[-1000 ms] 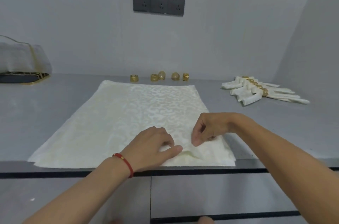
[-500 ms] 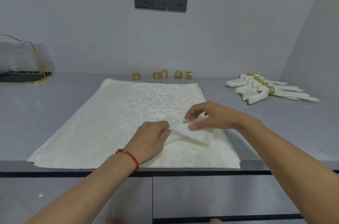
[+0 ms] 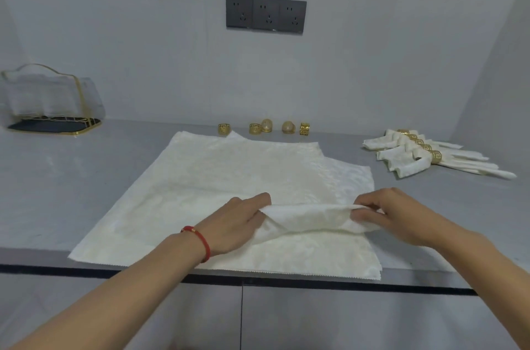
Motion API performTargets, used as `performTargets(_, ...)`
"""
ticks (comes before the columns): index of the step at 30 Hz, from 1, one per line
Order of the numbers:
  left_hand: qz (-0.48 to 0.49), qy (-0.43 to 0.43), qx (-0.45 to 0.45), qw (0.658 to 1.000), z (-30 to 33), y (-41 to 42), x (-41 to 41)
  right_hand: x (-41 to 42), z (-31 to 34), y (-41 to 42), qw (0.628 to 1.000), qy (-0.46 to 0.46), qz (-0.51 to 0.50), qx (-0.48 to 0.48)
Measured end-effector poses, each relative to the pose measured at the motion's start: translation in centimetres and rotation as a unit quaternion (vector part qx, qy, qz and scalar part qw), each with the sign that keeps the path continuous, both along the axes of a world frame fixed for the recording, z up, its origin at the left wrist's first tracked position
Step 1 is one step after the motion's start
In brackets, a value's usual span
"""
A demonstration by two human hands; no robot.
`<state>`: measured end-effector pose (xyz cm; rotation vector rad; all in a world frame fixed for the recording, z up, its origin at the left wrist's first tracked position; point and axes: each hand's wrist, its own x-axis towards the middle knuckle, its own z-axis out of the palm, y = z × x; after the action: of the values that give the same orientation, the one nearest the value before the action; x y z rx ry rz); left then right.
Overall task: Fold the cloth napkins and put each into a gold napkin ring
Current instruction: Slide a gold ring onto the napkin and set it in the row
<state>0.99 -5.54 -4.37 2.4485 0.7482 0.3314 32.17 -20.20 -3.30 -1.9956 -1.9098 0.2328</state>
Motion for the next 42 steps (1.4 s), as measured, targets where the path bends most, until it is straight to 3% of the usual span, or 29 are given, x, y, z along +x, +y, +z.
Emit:
performTargets(4, 0.014, -0.024, -0.064, 0.998, 1.6, 0.0, -2.3, -3.3, 1.2, -1.1, 0.991, 0.127, 0.03, -0.029)
performTargets(8, 0.026, -0.047, -0.063, 0.997, 2.0, 0.9, -4.6, -6.5, 1.9, -0.5, 0.975, 0.217, 0.035, -0.018)
performTargets(12, 0.071, -0.03, -0.092, 0.993, 2.6, 2.0, -5.9, -8.1, 2.2, 1.0, 0.972, 0.232, 0.036, -0.01)
performTargets(17, 0.038, 0.029, -0.203, 0.978, 3.9, 4.3, -5.4, -7.1, 2.4, 3.4, 0.973, 0.223, 0.049, -0.04)
performTargets(20, 0.07, 0.061, -0.118, 0.989, 3.8, 8.6, -2.7, -5.1, 1.7, 7.1, 0.977, 0.206, 0.007, -0.056)
performTargets(24, 0.134, 0.086, 0.024, 0.987, 2.4, 15.0, 3.3, -2.0, -0.2, 14.4, 0.984, 0.144, -0.103, 0.002)
performTargets(28, 0.196, 0.169, 0.142, 0.955, 0.8, 19.6, 9.0, 0.6, -1.6, 20.4, 0.973, 0.003, -0.231, 0.023)
performTargets(31, 0.217, 0.198, 0.208, 0.933, 0.2, 21.7, 11.6, 0.1, -1.7, 22.5, 0.946, -0.158, -0.279, 0.045)
performTargets(32, 0.221, 0.207, 0.223, 0.927, -0.2, 22.5, 12.3, -0.2, -1.8, 23.1, 0.937, -0.206, -0.274, 0.072)
performTargets(34, 0.23, 0.224, 0.245, 0.915, -0.9, 23.5, 13.1, -1.1, -2.3, 23.7, 0.945, -0.22, -0.215, 0.11)
performTargets(37, 0.263, 0.222, 0.27, 0.899, -1.9, 24.2, 13.6, -2.1, -3.7, 24.2, 0.99, -0.102, -0.071, 0.063)
performTargets(39, 0.249, 0.172, 0.334, 0.893, -2.6, 24.1, 13.8, -2.2, -4.6, 24.6, 0.995, -0.092, -0.033, 0.013)
performTargets(42, 0.09, 0.108, 0.308, 0.941, -3.6, 23.6, 14.5, -1.6, -5.6, 25.4, 0.993, -0.11, -0.027, -0.012)
